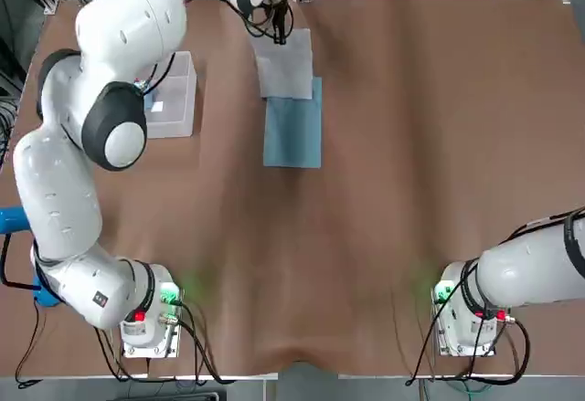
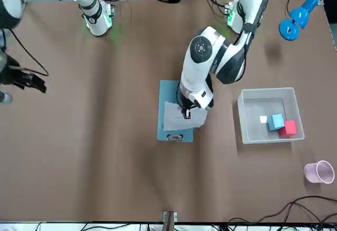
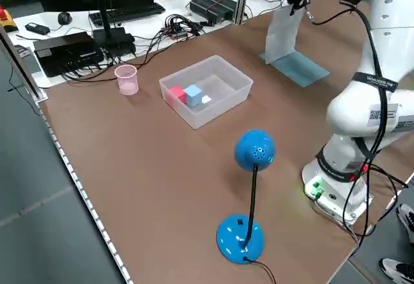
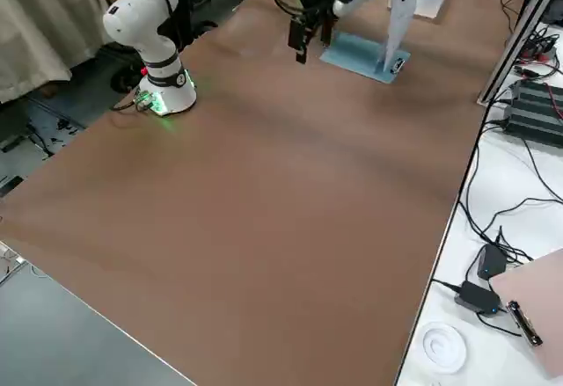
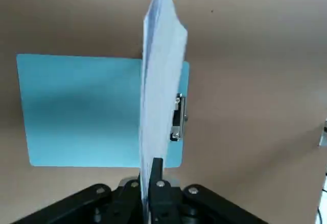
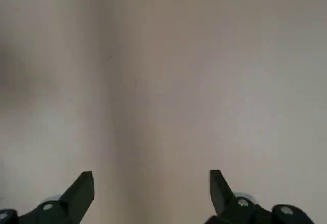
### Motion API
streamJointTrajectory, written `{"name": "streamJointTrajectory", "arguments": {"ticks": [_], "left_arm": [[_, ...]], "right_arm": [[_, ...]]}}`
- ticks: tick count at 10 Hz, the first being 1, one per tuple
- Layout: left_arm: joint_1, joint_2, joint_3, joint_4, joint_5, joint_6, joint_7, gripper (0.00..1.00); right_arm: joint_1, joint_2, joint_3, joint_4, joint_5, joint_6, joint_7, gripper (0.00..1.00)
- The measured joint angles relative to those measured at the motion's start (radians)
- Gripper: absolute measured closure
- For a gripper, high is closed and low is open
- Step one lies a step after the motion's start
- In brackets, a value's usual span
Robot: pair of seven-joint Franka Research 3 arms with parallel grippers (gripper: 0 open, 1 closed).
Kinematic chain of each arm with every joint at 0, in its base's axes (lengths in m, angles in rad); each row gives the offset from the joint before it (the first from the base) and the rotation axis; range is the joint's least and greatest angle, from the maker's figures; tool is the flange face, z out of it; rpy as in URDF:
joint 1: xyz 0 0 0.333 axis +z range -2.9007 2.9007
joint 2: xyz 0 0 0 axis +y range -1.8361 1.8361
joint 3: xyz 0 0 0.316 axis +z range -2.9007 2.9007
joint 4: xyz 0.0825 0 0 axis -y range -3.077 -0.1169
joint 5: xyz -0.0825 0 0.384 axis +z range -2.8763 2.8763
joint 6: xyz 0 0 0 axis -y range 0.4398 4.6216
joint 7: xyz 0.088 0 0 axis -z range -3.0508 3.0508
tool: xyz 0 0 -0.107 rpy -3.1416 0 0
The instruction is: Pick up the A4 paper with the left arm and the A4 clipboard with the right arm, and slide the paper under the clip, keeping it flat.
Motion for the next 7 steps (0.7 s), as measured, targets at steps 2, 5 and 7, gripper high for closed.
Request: {"name": "streamJointTrajectory", "arguments": {"ticks": [2, 5, 7], "left_arm": [[-0.034, 0.007, -0.001, -0.001, 0.0, -0.002, -0.01, 0.99], [-0.057, 0.011, -0.004, -0.002, 0.0, -0.075, -0.01, 0.99], [-0.061, 0.01, 0.002, 0.002, 0.0, -0.097, -0.019, 0.99]], "right_arm": [[-0.029, -0.007, 0.0, 0.085, 0.002, -0.128, -0.046, 0.0], [-0.029, -0.055, 0.013, 0.117, 0.003, -0.205, -0.049, 0.0], [-0.029, -0.054, 0.016, 0.117, 0.005, -0.197, -0.049, 0.0]]}}
